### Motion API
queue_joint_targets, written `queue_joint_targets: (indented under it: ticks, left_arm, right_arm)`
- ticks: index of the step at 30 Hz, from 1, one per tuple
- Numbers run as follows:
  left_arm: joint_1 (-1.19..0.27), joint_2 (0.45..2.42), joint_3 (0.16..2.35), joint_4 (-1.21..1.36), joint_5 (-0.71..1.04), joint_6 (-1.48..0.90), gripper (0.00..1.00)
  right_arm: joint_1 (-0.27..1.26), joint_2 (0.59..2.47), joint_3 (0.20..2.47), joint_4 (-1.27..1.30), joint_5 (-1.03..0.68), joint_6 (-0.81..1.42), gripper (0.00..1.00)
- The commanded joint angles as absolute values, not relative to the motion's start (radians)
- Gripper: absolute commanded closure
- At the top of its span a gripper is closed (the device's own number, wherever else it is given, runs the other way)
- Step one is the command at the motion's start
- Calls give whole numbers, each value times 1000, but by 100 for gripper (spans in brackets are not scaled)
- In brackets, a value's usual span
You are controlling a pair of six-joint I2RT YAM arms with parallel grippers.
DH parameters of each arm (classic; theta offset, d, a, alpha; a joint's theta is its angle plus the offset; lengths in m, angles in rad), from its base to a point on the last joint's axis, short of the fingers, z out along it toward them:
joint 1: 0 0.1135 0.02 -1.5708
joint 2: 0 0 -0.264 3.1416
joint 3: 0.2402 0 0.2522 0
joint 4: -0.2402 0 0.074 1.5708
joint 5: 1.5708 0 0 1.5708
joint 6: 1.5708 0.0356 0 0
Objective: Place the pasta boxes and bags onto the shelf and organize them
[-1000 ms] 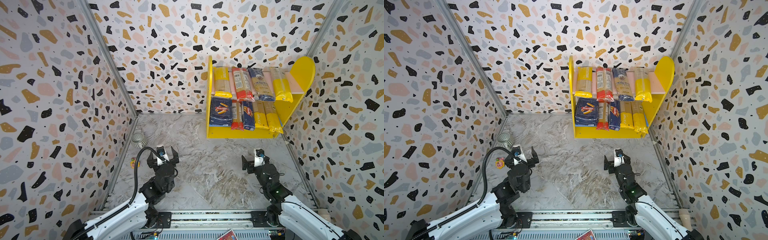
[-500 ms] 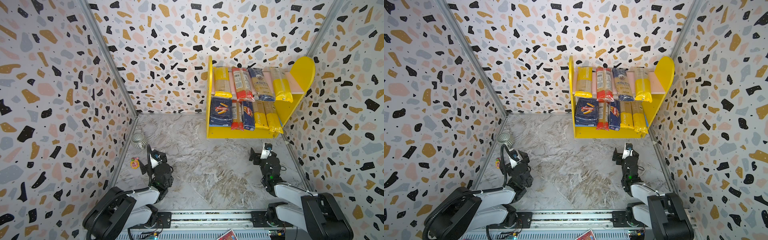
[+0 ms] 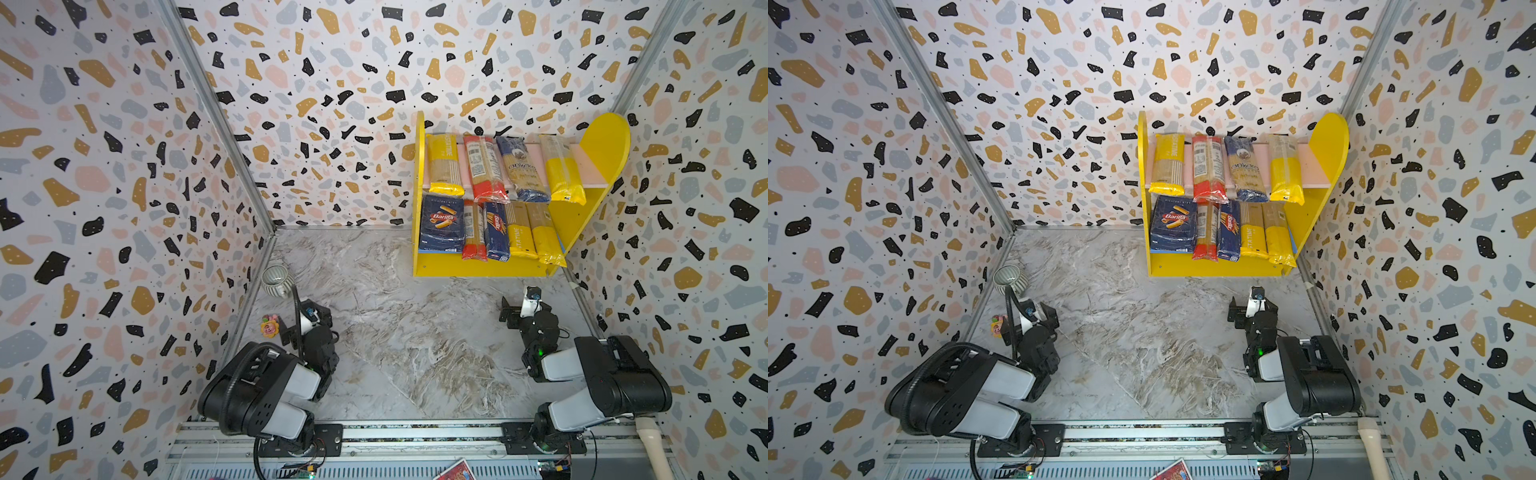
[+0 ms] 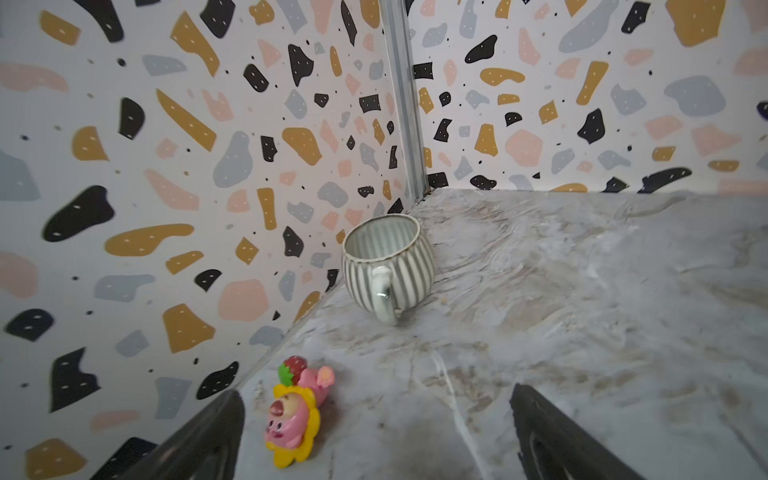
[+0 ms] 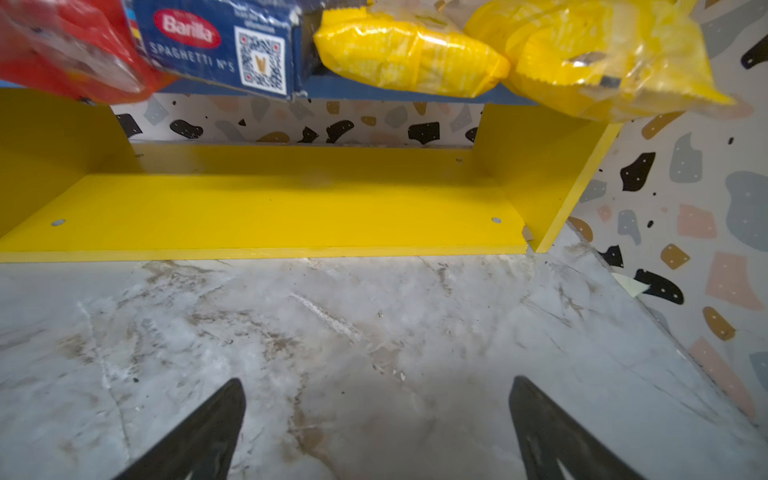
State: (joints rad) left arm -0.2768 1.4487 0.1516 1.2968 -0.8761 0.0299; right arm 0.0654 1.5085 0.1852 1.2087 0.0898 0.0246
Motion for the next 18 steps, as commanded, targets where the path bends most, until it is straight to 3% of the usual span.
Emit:
queue_joint_targets:
  ticks: [1, 5, 18]
  left_arm:
    - [-166, 1445, 264, 1118, -644, -83, 1]
    - [-160, 1489, 193, 1295, -617, -72, 1]
    - [-160, 1465, 186, 1267, -627, -81, 0]
  right_arm:
    - [66, 1491, 208, 1245, 66, 13, 1]
    - [66, 1490, 204, 1247, 68, 12, 1]
    - [86, 1489, 203, 1253, 100, 2, 1]
